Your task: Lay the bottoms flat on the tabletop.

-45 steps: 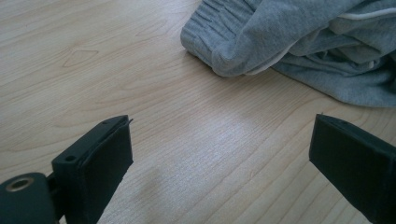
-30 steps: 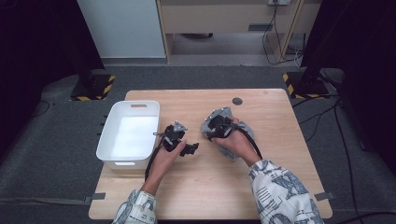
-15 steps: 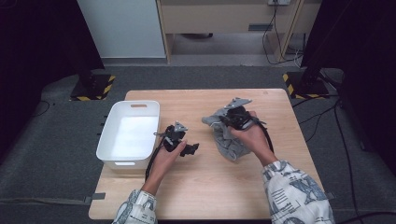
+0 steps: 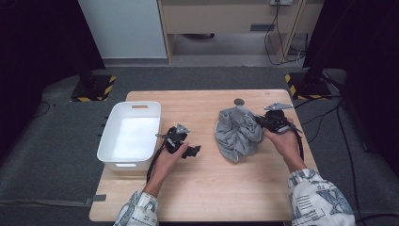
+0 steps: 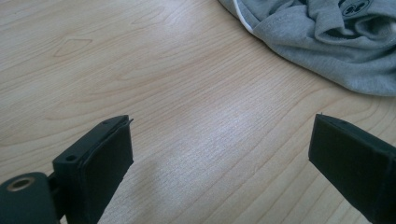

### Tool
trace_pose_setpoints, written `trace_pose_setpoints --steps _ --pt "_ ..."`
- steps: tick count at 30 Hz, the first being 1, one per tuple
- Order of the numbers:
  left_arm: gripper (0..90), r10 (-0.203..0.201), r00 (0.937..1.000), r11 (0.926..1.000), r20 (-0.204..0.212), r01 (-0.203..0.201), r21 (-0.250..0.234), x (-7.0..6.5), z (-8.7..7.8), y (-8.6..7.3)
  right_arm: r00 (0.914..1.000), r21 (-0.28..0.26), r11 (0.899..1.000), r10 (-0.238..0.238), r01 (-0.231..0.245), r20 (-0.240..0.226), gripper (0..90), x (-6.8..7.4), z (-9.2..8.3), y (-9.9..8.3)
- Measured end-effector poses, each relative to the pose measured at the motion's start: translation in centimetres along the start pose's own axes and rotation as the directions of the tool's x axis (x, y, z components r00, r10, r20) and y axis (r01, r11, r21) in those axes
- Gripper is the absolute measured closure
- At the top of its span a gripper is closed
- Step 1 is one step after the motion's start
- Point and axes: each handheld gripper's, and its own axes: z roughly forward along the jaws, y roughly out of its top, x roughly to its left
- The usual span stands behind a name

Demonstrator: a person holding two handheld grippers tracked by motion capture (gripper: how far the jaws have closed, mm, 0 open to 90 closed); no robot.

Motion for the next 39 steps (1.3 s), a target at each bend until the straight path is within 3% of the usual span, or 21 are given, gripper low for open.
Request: trace_pose_setpoints --steps 5,10,18,22,27,34,39 --pt "5.5 0.001 1.0000 1.0000 -0.001 -0.001 0.001 -0.1 0.0 0.0 0.9997 0.023 0.999 0.024 -0.024 -0.005 85.7 -0.7 0.4 -1.7" --pt "5.5 0.008 1.0000 1.0000 -0.002 -0.008 0.005 -0.2 0.0 0.0 0.9993 0.007 1.000 0.026 -0.026 -0.026 83.0 -0.7 0.1 -1.8" --pt "5.5 0.012 0.9999 0.9999 -0.007 -0.012 0.007 -0.2 0.0 0.0 0.9994 -0.031 0.999 0.030 -0.030 -0.015 51.0 -0.7 -0.8 -1.4" --pt "5.5 0.013 0.9999 0.9999 -0.008 -0.013 0.005 -0.2 0.0 0.0 0.9998 -0.052 0.999 0.013 -0.013 -0.015 39.0 -0.5 -1.2 -1.1" --pt "5.5 0.016 0.9999 0.9999 -0.006 -0.016 0.004 -0.2 0.0 0.0 0.9991 -0.081 0.996 -0.032 0.029 -0.027 31.8 0.1 -1.3 0.0" --pt "5.5 0.024 0.9997 0.9997 -0.005 -0.024 0.008 -0.3 0.1 0.0 0.9963 -0.049 0.996 -0.079 0.077 -0.032 24.2 1.1 0.5 1.7" --pt "5.6 0.020 0.9998 0.9998 -0.004 -0.020 0.006 -0.3 0.0 0.0 0.9940 -0.028 0.994 -0.105 0.104 -0.030 21.9 2.0 1.6 1.9"
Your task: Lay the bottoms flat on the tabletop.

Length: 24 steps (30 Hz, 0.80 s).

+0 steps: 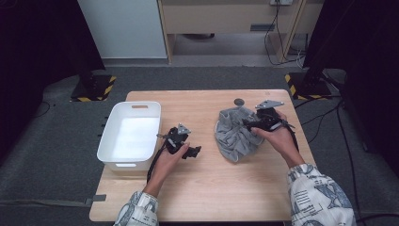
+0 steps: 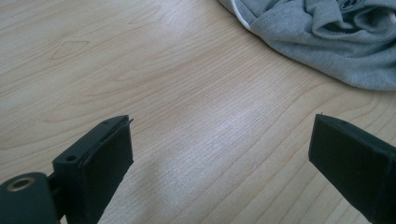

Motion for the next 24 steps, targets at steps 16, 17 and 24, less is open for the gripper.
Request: trace_pose_setpoints --steps 16,17,24 --pt "5.6 0.001 1.0000 1.0000 0.007 -0.001 -0.006 -0.2 0.0 0.1 0.9996 0.087 0.996 -0.013 0.011 0.027 80.9 -1.3 0.8 -1.5" --pt "5.5 -0.001 1.0000 0.9999 0.008 0.001 -0.010 -0.2 0.0 0.1 0.9996 0.100 0.995 -0.009 0.007 0.028 81.2 -1.4 0.8 -1.8" --pt "6.3 -0.023 0.9997 0.9976 0.008 0.024 -0.065 -0.3 -0.3 1.2 0.9994 0.149 0.988 -0.031 0.032 -0.012 81.5 -0.7 2.4 -3.3"
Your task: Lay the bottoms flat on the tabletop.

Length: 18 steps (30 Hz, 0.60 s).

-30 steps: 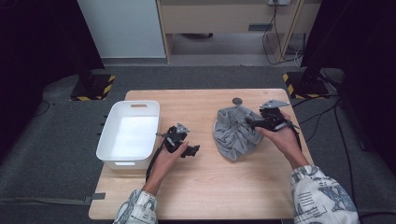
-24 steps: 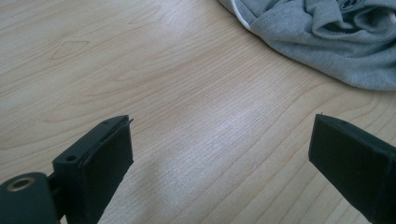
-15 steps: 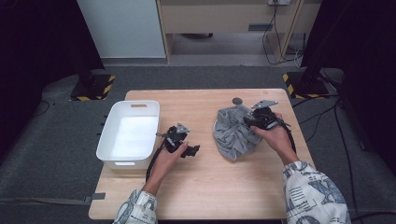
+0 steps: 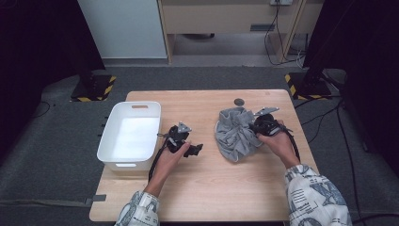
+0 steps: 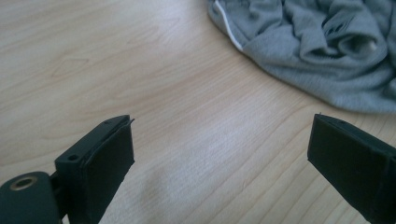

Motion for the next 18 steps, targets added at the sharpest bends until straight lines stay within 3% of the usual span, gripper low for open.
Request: trace_pose_setpoints --steps 4,10,18 --pt "7.6 -0.009 1.0000 0.9995 -0.003 0.009 -0.031 -0.3 0.3 1.1 0.9996 0.020 1.000 -0.017 0.017 -0.023 81.9 0.6 0.9 -0.5" --pt "12.2 0.016 0.9994 0.9994 -0.032 -0.017 -0.031 -0.8 1.9 2.2 0.9962 0.024 0.999 -0.025 0.027 -0.084 82.6 1.3 1.4 -0.9" --pt "23.8 0.001 0.9985 0.9999 -0.055 0.000 0.012 -0.4 4.3 2.7 0.9896 0.006 0.999 -0.036 0.037 -0.139 82.6 2.9 1.6 -0.7"
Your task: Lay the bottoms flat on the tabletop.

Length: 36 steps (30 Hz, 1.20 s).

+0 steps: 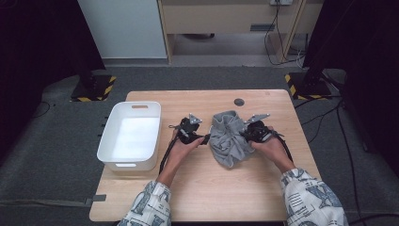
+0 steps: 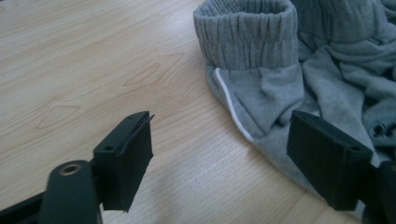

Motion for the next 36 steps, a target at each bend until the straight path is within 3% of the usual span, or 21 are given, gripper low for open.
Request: trace_pose_setpoints --steps 6,11,18,22,27,30,36 --pt "31.6 0.003 0.9990 1.0000 -0.044 -0.003 -0.005 0.3 1.0 -0.2 0.9998 -0.006 1.000 -0.008 0.007 -0.019 82.5 0.8 0.2 0.2" --pt "34.8 -0.021 0.9992 0.9998 -0.035 0.021 -0.005 0.7 1.7 -0.3 0.9996 -0.013 1.000 -0.009 0.008 -0.026 82.4 1.2 0.3 0.2" --pt "38.6 -0.005 0.9984 0.9993 -0.056 0.007 0.036 0.6 2.8 0.2 0.9995 -0.010 1.000 -0.002 0.001 -0.031 82.3 1.5 0.3 0.3" --pt "40.7 -0.023 0.9985 0.9981 -0.050 0.026 0.056 0.6 3.5 0.1 0.9996 -0.006 1.000 -0.006 0.006 -0.029 82.2 1.6 0.3 0.4" --pt "47.4 -0.040 0.9982 0.9984 -0.045 0.042 0.039 0.7 3.9 0.2 0.9997 -0.008 1.000 -0.006 0.006 -0.025 81.3 1.7 0.2 0.4" --pt "56.7 -0.013 0.9996 0.9991 -0.027 0.014 0.040 0.4 3.9 0.2 0.9997 -0.015 1.000 -0.002 0.002 -0.023 79.5 1.6 0.1 0.5" --pt "71.6 -0.022 0.9997 0.9989 0.014 0.021 0.041 -0.1 3.9 0.3 0.9996 -0.042 0.999 0.022 -0.023 -0.018 68.7 1.1 0.0 0.5"
